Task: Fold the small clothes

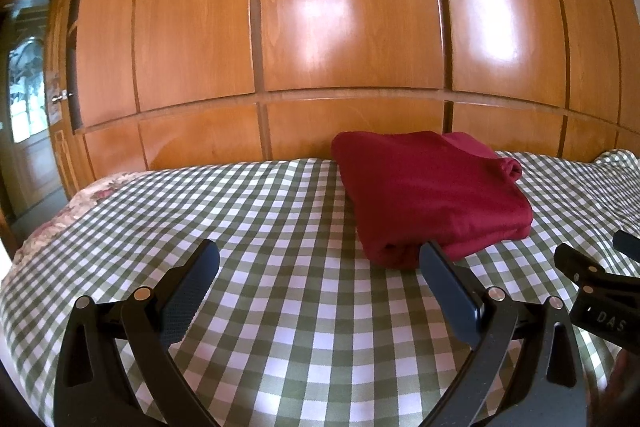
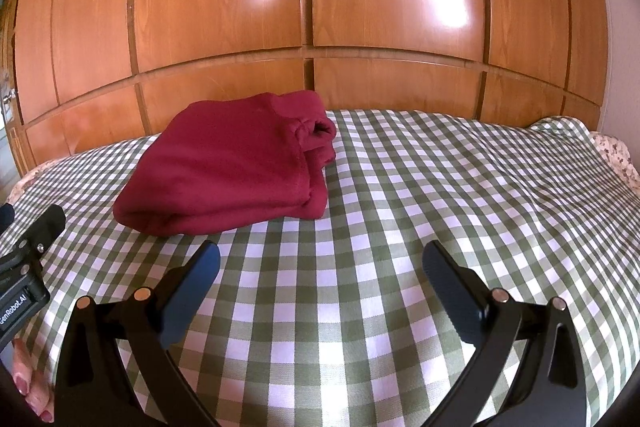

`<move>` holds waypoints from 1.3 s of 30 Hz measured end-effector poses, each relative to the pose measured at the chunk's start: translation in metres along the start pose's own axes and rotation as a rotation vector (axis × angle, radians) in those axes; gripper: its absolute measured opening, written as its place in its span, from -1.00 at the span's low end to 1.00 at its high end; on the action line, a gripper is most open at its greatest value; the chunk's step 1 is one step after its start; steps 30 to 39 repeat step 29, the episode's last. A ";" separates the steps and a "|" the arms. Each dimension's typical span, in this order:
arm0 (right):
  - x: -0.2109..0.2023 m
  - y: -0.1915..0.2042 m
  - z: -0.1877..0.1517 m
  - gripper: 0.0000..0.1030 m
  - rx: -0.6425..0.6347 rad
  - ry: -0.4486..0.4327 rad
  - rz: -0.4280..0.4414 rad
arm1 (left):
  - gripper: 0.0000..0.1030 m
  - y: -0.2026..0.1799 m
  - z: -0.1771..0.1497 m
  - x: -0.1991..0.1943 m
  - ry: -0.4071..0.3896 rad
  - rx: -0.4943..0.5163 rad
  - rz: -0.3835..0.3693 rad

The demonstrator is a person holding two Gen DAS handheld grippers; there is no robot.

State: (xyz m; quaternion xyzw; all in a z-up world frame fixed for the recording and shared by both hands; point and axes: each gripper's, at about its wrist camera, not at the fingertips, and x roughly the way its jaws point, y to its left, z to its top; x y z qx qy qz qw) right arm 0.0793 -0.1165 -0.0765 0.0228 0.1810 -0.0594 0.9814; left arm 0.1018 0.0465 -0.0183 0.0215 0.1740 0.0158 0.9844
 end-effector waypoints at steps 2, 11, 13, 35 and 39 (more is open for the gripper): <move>0.000 0.000 0.000 0.96 0.000 0.001 0.000 | 0.93 -0.001 0.000 0.000 0.001 0.003 -0.004; 0.000 0.000 -0.001 0.96 0.001 0.001 0.000 | 0.93 -0.001 0.000 0.002 0.021 0.000 -0.011; 0.001 0.000 0.000 0.96 0.002 0.002 0.000 | 0.93 -0.001 -0.001 0.002 0.027 -0.002 -0.010; 0.001 0.000 -0.001 0.96 0.002 0.003 0.001 | 0.93 0.002 -0.002 0.010 0.069 -0.011 -0.020; 0.001 0.000 -0.001 0.96 0.002 0.003 0.001 | 0.93 0.002 -0.002 0.010 0.069 -0.011 -0.020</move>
